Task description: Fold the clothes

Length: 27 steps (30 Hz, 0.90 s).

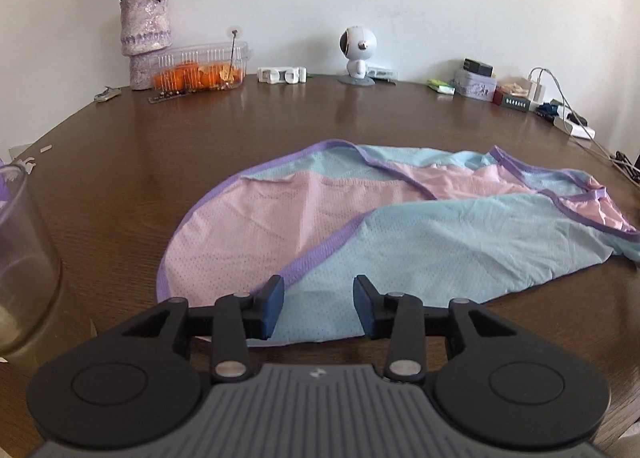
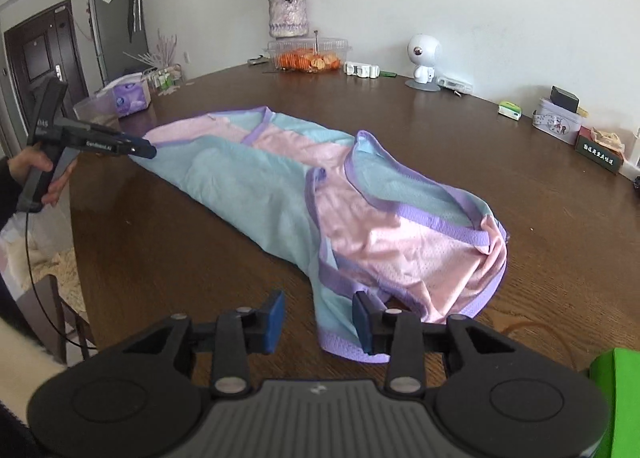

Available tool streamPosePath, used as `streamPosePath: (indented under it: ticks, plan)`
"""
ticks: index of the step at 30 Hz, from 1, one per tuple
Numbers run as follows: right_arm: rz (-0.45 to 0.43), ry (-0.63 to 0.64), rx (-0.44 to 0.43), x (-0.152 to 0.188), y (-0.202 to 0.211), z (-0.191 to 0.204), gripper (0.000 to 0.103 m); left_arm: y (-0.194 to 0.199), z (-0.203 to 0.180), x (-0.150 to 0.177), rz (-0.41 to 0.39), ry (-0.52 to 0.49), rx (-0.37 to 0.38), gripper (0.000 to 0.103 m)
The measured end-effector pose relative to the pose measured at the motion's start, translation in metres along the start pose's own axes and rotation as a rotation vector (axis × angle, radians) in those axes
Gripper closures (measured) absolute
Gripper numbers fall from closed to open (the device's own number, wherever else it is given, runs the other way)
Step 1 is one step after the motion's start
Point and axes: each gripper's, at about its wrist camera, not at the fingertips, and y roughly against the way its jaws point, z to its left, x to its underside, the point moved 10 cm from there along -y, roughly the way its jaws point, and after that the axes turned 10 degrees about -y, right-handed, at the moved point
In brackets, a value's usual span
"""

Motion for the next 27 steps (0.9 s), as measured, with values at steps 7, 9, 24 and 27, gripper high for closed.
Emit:
streamPosePath:
  ticks: [7,9,24,27]
  plan:
    - [-0.061,-0.052,0.023,-0.04,0.005,-0.053,0.102,-0.01,0.003,-0.002,0.009,-0.033,-0.008,0.064]
    - [-0.017,-0.043,0.035,-0.049,-0.005,-0.068,0.101,-0.012,0.003,-0.003,0.013,-0.038,-0.012,0.064]
    - [-0.071,-0.083,-0.036,-0.06,-0.04,-0.004,0.079,-0.016,0.004,-0.005,0.037,-0.029,-0.027,0.055]
    - [-0.012,-0.088,0.023,-0.048,-0.062,0.006,0.079,-0.015,0.005,-0.003,0.044,-0.026,-0.025,0.055]
